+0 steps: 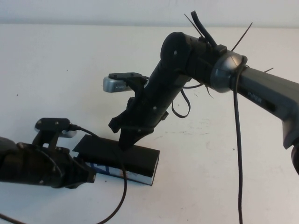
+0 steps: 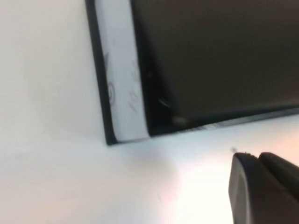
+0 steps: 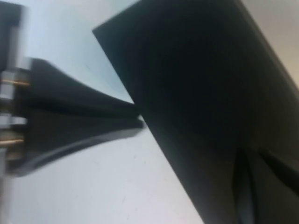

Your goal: Return glasses to glasses case

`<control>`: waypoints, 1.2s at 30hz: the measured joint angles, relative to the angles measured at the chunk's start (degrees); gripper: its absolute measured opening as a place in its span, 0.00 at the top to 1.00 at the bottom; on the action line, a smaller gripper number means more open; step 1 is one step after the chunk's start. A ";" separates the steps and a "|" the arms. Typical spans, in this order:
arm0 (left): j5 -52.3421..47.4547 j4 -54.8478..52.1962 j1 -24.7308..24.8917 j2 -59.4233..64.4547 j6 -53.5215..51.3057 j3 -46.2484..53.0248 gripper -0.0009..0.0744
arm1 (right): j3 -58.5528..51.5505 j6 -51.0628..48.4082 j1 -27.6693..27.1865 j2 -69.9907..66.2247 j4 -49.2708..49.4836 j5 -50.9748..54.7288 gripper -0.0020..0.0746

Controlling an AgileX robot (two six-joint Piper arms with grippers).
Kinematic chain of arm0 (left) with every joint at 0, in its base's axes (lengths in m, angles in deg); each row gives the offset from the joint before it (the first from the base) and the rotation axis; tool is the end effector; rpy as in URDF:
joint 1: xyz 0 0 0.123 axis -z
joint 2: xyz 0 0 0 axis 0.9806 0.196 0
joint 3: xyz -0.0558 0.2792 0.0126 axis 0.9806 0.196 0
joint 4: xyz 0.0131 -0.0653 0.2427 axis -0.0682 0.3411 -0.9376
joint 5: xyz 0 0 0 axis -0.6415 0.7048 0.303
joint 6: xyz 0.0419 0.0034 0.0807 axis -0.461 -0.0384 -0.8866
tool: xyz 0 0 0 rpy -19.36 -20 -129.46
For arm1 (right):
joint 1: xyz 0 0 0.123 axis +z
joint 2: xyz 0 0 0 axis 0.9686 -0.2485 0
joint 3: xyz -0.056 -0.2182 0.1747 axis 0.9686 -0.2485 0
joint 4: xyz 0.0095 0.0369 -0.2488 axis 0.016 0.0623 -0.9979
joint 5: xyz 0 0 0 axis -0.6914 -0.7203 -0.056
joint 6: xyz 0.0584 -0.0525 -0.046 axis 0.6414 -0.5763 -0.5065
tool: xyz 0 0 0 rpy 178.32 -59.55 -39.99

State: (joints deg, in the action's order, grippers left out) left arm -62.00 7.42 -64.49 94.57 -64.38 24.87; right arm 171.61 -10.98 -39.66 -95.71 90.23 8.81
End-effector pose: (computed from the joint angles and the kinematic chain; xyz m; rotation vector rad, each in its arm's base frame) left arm 0.2334 -0.1028 0.1574 0.5032 2.5819 -0.7208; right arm 0.3505 0.3065 0.2273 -1.1051 2.7548 0.7896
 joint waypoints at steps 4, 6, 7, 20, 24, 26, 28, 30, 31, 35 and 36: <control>-0.19 -11.43 0.00 -8.80 12.57 0.00 0.99 | -2.62 -0.13 0.69 0.03 -0.15 -0.12 0.99; -0.90 -16.31 0.00 -13.41 17.70 0.00 0.99 | -3.77 -0.51 1.44 0.03 -0.27 -0.21 0.99; -1.41 -18.86 0.00 -16.05 20.34 0.00 0.99 | -4.22 -0.79 1.96 0.03 -0.37 -0.19 0.99; 3.52 -30.17 0.00 -52.87 28.42 4.71 0.99 | -5.40 -1.41 4.05 2.54 -1.29 -0.33 0.99; 10.36 -30.30 0.00 -65.38 28.42 11.71 0.99 | -5.44 -1.45 4.08 7.27 -3.97 -0.33 0.99; 13.34 -30.30 0.00 -71.11 28.42 15.76 0.99 | -5.44 -1.45 4.08 10.66 -5.14 -0.33 0.99; 16.53 -30.30 0.00 -75.75 28.42 19.32 0.99 | -5.83 -1.45 4.08 14.46 -6.14 -0.33 0.99; 19.56 -30.30 0.00 -79.67 28.42 22.78 0.99 | -7.73 -1.16 4.08 18.52 -7.07 -0.33 0.99; 21.17 -30.30 0.00 -81.77 28.42 24.66 0.99 | -9.21 -1.02 4.08 21.03 -7.61 -0.33 0.99; 26.54 -30.30 0.00 -85.40 28.42 31.34 0.99 | -16.88 0.78 4.08 30.98 -9.64 -2.79 0.99; 27.85 -30.19 0.00 -85.49 28.42 32.89 0.99 | -18.76 1.23 4.08 33.08 -10.08 -3.82 0.99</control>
State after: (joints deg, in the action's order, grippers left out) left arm -34.15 -22.77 -64.49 9.08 -35.95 57.77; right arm 152.86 -9.75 -35.57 -62.63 80.15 4.98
